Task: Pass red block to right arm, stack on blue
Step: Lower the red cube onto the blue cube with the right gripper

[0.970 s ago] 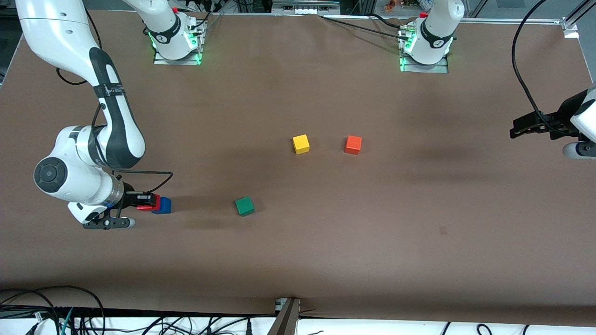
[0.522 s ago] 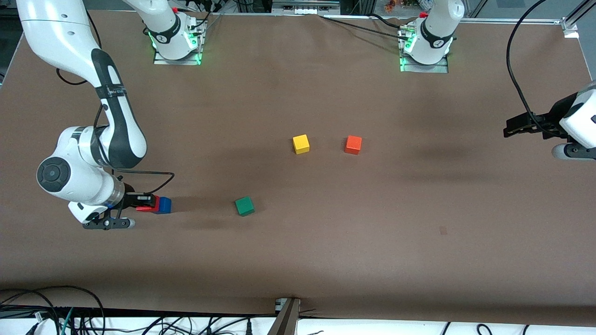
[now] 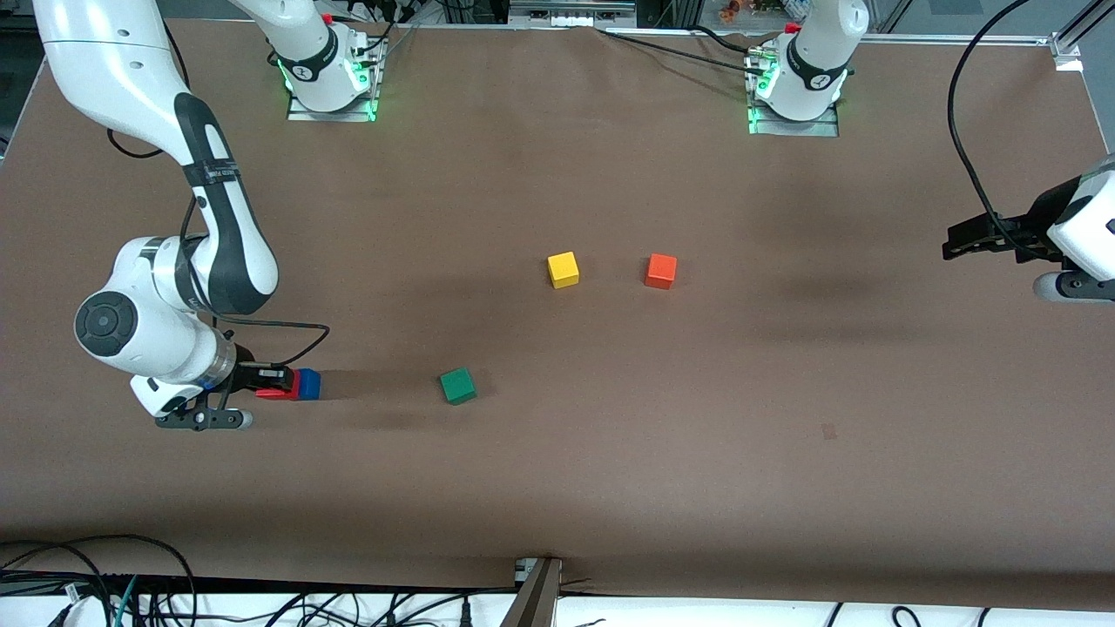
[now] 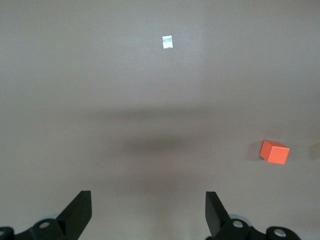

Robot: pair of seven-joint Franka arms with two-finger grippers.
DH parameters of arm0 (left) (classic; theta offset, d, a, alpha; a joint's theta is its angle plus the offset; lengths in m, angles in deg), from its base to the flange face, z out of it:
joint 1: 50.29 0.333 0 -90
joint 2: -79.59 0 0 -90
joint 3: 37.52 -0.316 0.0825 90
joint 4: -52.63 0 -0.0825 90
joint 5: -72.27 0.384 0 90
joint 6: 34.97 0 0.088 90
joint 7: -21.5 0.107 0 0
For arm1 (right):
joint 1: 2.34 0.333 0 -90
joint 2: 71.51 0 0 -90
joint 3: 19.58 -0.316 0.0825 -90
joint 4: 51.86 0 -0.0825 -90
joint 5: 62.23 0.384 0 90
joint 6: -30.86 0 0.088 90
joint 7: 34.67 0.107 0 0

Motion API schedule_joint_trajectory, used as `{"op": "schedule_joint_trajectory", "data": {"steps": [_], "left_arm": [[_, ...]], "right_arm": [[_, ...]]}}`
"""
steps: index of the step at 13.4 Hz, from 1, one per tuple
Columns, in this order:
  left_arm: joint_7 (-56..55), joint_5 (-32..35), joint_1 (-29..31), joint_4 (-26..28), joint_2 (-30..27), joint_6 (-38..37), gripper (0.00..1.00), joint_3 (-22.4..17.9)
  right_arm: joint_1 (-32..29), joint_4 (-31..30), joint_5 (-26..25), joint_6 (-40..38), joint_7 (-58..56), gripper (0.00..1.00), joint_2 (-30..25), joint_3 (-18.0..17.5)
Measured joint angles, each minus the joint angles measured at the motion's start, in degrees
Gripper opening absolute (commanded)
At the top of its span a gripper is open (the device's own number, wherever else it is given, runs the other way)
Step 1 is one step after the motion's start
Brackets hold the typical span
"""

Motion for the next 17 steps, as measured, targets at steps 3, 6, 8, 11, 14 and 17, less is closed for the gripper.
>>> {"op": "schedule_joint_trajectory", "data": {"steps": [3, 6, 8, 11, 14, 17], "left_arm": [[0.0, 0.0, 0.0, -0.5, 0.0, 0.0, 1.0, 0.0], [0.0, 0.0, 0.0, -0.7, 0.0, 0.0, 1.0, 0.0], [0.0, 0.0, 0.0, -0.7, 0.0, 0.0, 1.0, 0.0], [0.0, 0.0, 0.0, -0.7, 0.0, 0.0, 1.0, 0.0], [0.0, 0.0, 0.0, -0.7, 0.0, 0.0, 1.0, 0.1], [0.0, 0.0, 0.0, -0.7, 0.0, 0.0, 1.0, 0.2]], "right_arm": [[0.5, -1.3, 0.0, 2.3, 0.6, 0.09, 0.0, 0.0], [0.8, -1.8, 0.0, 3.0, 0.8, 0.09, 0.0, 0.0], [0.8, -1.9, 0.0, 3.0, 0.8, 0.09, 0.0, 0.0], [0.8, -1.9, 0.0, 3.0, 0.8, 0.09, 0.0, 0.0], [0.8, -1.9, 0.0, 3.0, 0.8, 0.09, 0.0, 0.0], [0.8, -1.9, 0.0, 2.8, 0.8, 0.09, 0.0, 0.0]]}}
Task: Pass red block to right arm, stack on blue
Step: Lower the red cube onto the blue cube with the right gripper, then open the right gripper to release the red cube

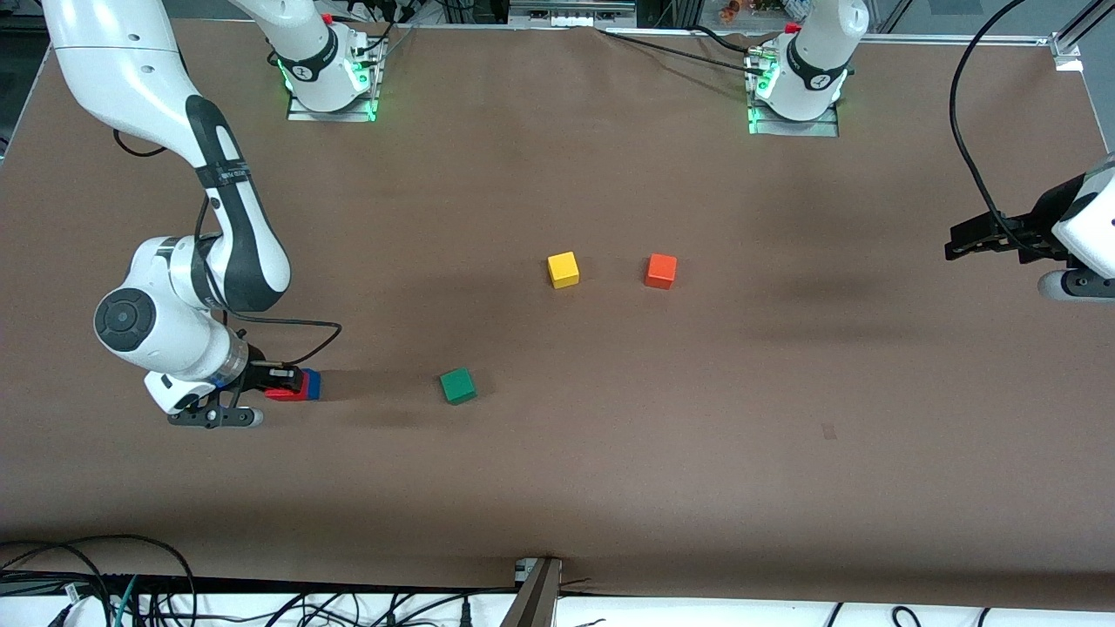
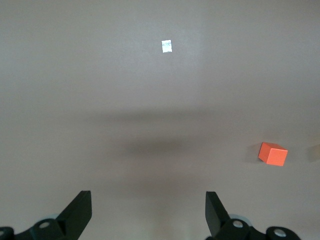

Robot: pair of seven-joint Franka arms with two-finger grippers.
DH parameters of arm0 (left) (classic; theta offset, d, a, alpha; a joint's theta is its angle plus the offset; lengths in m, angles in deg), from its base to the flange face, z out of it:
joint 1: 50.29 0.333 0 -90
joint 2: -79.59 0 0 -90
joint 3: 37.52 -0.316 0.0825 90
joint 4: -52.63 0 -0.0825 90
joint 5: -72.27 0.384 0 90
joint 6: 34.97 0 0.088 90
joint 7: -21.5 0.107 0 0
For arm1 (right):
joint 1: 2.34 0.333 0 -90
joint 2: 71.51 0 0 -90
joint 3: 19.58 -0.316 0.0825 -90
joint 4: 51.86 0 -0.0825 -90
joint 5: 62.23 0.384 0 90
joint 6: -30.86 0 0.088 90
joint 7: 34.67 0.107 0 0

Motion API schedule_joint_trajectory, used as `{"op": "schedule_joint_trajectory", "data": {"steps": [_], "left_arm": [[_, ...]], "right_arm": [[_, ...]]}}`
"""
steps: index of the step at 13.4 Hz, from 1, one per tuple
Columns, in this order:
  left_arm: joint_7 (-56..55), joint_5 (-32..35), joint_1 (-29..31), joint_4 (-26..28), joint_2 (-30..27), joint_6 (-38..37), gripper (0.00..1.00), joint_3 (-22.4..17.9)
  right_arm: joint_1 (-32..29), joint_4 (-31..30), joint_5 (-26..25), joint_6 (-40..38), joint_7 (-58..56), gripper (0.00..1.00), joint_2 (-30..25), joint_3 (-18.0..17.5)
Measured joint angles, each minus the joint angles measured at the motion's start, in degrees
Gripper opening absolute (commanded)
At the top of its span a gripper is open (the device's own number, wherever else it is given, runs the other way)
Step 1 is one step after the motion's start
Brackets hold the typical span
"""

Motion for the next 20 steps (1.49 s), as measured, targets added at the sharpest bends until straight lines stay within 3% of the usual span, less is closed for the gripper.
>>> {"op": "schedule_joint_trajectory", "data": {"steps": [12, 13, 14, 15, 20], "left_arm": [[0.0, 0.0, 0.0, 0.0, 0.0, 0.0, 1.0, 0.0], [0.0, 0.0, 0.0, 0.0, 0.0, 0.0, 1.0, 0.0], [0.0, 0.0, 0.0, 0.0, 0.0, 0.0, 1.0, 0.0], [0.0, 0.0, 0.0, 0.0, 0.0, 0.0, 1.0, 0.0], [0.0, 0.0, 0.0, 0.0, 0.0, 0.0, 1.0, 0.0]], "right_arm": [[0.0, 0.0, -0.3, -1.4, -1.1, 0.14, -0.2, 0.0], [0.0, 0.0, -0.3, -1.4, -1.1, 0.33, -0.2, 0.0], [0.0, 0.0, -0.3, -1.4, -1.1, 0.72, -0.2, 0.0], [0.0, 0.0, -0.3, -1.4, -1.1, 1.0, -0.2, 0.0], [-0.1, 0.5, -0.3, -1.6, -0.9, 1.0, -0.4, 0.1]]}}
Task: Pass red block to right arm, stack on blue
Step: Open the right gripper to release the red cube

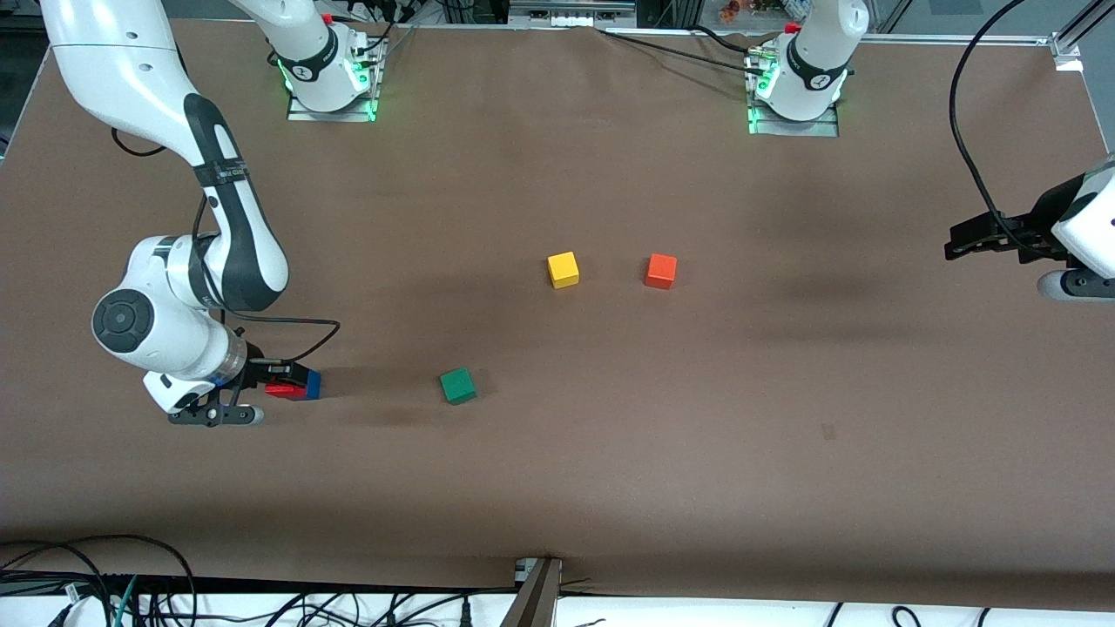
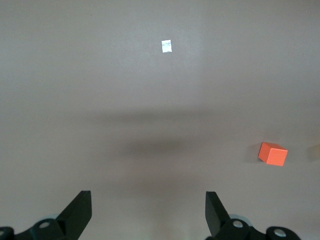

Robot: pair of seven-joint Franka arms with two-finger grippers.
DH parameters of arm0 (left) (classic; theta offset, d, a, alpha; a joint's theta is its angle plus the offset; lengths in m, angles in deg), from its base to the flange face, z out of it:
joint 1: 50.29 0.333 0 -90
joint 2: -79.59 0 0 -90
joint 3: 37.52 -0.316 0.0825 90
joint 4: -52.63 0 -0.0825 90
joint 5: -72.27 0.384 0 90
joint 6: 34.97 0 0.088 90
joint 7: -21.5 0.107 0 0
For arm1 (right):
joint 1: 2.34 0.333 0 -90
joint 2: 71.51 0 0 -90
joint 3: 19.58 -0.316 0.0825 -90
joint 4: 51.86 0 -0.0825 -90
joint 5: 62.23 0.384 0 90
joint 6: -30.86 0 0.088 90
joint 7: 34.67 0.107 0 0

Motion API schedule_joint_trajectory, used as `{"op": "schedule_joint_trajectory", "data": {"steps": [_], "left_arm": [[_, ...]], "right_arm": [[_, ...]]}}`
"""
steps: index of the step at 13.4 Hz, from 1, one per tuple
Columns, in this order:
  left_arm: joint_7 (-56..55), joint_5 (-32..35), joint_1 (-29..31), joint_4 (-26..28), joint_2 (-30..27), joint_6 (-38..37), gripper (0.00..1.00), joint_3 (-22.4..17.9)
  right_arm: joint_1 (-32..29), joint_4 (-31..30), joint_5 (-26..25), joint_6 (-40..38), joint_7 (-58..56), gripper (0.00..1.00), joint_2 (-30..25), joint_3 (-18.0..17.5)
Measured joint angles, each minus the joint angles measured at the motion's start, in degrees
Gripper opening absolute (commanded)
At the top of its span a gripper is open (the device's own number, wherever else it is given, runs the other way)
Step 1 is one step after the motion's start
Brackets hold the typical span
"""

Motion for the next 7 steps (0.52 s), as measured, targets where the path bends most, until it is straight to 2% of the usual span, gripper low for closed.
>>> {"op": "schedule_joint_trajectory", "data": {"steps": [4, 7], "left_arm": [[0.0, 0.0, 0.0, 0.0, 0.0, 0.0, 1.0, 0.0], [0.0, 0.0, 0.0, -0.1, 0.0, 0.0, 1.0, 0.0]], "right_arm": [[0.0, 4.3, 0.0, -3.8, 0.0, 1.0, -2.8, 0.0], [0.3, 7.5, 0.0, -11.5, 0.3, 1.0, -6.9, -0.2]]}}
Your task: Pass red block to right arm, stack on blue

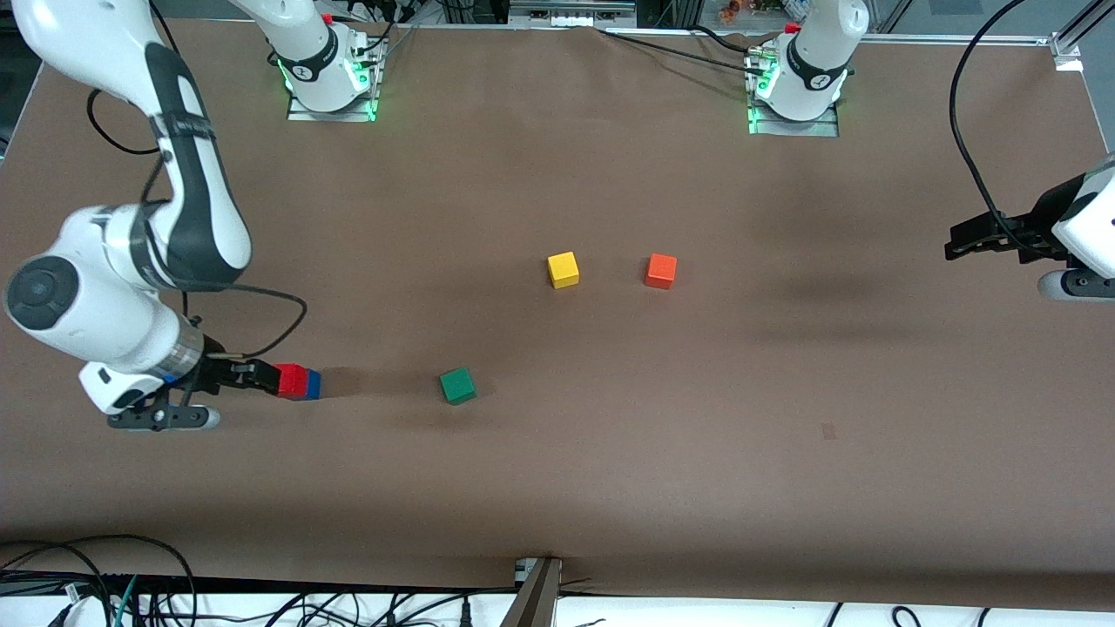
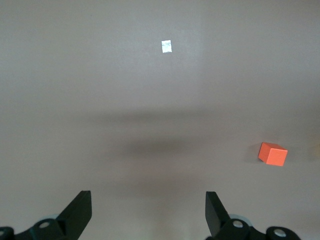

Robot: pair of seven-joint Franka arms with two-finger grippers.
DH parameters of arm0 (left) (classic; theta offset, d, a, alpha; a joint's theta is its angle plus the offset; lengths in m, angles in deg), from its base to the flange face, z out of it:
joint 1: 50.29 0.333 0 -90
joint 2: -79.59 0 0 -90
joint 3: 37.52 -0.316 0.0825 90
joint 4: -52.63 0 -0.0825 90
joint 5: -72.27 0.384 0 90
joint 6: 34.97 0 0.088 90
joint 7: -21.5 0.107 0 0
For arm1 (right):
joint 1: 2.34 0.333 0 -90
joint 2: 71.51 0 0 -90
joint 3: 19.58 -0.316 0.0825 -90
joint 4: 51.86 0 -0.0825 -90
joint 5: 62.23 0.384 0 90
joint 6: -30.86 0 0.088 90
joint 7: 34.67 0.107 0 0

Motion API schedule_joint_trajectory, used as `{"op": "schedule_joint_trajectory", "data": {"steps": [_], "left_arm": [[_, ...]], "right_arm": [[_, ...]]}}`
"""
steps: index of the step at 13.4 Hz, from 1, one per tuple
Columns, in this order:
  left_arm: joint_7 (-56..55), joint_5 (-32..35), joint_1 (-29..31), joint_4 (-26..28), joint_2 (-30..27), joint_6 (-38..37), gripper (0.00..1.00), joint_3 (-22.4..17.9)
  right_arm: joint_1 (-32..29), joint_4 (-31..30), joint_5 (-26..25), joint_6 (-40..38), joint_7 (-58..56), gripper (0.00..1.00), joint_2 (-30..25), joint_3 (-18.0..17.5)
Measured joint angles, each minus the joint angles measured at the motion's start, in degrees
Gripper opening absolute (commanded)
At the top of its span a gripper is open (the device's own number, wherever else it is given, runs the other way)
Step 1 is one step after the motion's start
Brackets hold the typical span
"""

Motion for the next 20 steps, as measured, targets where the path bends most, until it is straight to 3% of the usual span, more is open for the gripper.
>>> {"op": "schedule_joint_trajectory", "data": {"steps": [11, 16, 20], "left_arm": [[0.0, 0.0, 0.0, -0.1, 0.1, 0.0, 1.0, 0.0], [0.0, 0.0, 0.1, -0.1, 0.2, 0.0, 1.0, -0.1], [0.0, 0.0, 0.2, -0.1, 0.2, 0.0, 1.0, -0.1]], "right_arm": [[0.5, 0.5, 0.0, -26.3, 1.0, 1.0, -18.1, 0.2], [0.4, -10.7, -0.5, -23.7, 0.6, 1.0, -26.6, 0.6], [0.4, -12.5, -2.7, -22.1, -0.8, 1.0, -27.6, 0.6]]}}
